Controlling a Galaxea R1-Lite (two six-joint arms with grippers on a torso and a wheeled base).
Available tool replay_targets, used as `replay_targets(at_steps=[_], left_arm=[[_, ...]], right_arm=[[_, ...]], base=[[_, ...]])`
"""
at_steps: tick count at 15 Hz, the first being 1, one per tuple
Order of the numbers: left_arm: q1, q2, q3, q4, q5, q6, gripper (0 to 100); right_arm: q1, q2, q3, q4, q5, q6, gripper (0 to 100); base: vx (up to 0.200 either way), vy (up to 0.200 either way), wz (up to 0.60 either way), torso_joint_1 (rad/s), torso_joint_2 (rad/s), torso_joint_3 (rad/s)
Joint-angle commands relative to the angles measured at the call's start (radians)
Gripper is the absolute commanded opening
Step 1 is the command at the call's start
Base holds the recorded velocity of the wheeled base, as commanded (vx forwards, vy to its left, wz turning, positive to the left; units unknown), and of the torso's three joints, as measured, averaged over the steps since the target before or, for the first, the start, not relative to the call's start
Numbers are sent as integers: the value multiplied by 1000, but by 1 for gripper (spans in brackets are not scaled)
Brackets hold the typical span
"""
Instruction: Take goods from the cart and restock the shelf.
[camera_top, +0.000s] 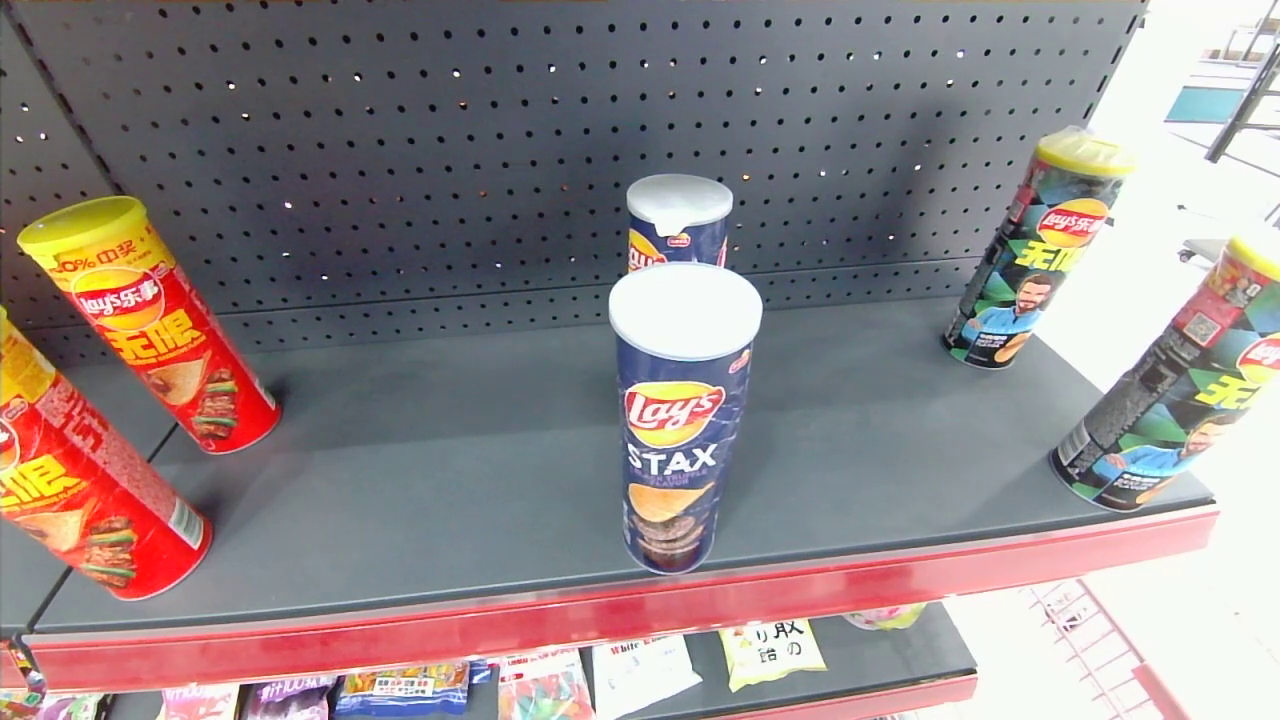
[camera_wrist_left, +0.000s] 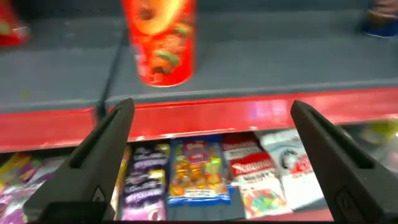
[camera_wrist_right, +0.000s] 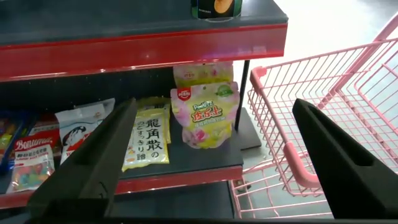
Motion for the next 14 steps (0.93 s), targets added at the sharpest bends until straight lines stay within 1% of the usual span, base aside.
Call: replay_targets(at_steps=[1,2,3,5,6,7,8,9,10,11,12,13,14], left_arm=[[2,2,3,49,51,-75,100],[2,2,1,47,34,-109,100],[0,2,1,47,-1,-91,100],[0,2,1,47,-14,-82,100],[0,2,1,46,-7,-75,100],[0,2,1,47,13,-68,100],[2,2,3,53,28,-40,100],[2,2,3,56,-7,27,100],[2,2,3,56,-112,124,100],[0,2,3,70,-113,103,100],[0,2,1,83,-101,33,100],[0,2,1,81,-87,-8,100],[0,2,1,81,-80,-11,100]], right_arm=[[1,-1,0,0,0,0,100],[1,-1,0,0,0,0,100],[1,-1,0,0,0,0,100],[1,-1,0,0,0,0,100],[1,-1,0,0,0,0,100],[1,-1,0,0,0,0,100],[1,-1,0,0,0,0,100],[1,-1,0,0,0,0,100],[1,-1,0,0,0,0,100],[1,-1,0,0,0,0,100],[0,-1,0,0,0,0,100],[1,-1,0,0,0,0,100],[1,-1,0,0,0,0,100]], base=[[0,0,0,0,0,0],[0,0,0,0,0,0],[0,0,0,0,0,0],[0,0,0,0,0,0],[0,0,0,0,0,0],[0,0,0,0,0,0],[0,0,0,0,0,0],[0,0,0,0,0,0],[0,0,0,0,0,0],[0,0,0,0,0,0],[0,0,0,0,0,0],[0,0,0,0,0,0],[0,0,0,0,0,0]])
